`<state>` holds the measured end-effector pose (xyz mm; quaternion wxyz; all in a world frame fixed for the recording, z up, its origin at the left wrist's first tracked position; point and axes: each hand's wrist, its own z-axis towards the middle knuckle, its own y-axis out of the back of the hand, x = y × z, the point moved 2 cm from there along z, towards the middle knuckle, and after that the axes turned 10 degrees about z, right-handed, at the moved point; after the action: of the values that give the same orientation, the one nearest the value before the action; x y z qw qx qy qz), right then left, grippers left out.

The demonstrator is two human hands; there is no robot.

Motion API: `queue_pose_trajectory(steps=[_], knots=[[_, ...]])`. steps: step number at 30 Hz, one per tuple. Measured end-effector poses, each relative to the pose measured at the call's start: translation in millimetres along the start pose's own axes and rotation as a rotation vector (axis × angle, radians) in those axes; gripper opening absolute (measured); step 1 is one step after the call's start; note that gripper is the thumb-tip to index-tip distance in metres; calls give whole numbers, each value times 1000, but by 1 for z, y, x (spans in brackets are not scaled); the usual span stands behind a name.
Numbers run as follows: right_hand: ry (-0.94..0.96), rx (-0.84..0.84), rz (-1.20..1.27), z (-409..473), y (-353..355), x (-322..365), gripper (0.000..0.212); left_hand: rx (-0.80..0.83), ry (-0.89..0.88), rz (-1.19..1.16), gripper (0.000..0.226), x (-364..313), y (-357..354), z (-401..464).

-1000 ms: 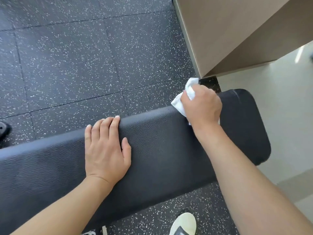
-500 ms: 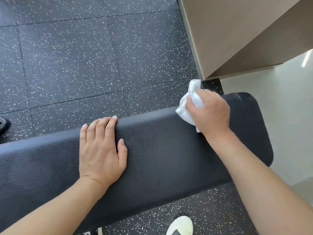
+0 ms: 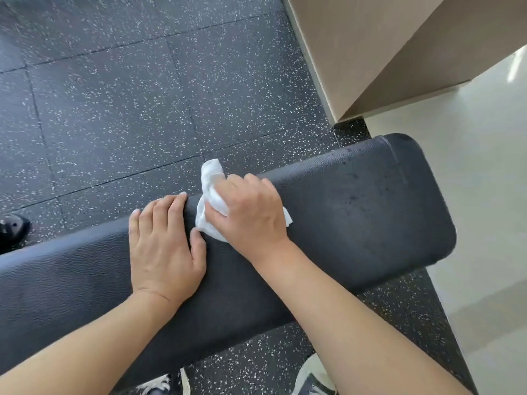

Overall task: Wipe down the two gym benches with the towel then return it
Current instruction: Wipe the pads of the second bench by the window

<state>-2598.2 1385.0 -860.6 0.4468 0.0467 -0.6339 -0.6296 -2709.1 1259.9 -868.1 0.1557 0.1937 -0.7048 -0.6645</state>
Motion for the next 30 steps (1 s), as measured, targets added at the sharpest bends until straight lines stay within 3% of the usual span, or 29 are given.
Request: queue_pose_trajectory(steps=[4,7,11,13,15,18,21,24,27,30], knots=[[169,-1,-3,-93,30,-20,14,23,14,-17,64,-3,5,-1],[205,-19,-126,-123,72,-72,27,31,10,-27,64,-4,8,0],[-116,-169,-209,-82,94,-114,28,37,-8,-22,64,-1,5,0],[-352,-222,-203,-46,84,-102,20,41,-19,-16,64,0,3,0],[-465,-215,-256,-15,59,-71,19,46,-26,1,64,2,1,-1],[-244,-158,-248,-6,21,-11,23,80,-42,42,66,3,1,0],[-70,-45,-126,-54,11,20,18,131,-104,99,67,0,5,1],[20,4,-128,-119,30,1,11,169,-286,148,70,-3,11,6],[138,44,-281,-156,63,-35,17,163,-602,220,73,-15,16,13],[49,-37,-443,-136,93,-74,25,113,-837,317,74,-29,16,15]])
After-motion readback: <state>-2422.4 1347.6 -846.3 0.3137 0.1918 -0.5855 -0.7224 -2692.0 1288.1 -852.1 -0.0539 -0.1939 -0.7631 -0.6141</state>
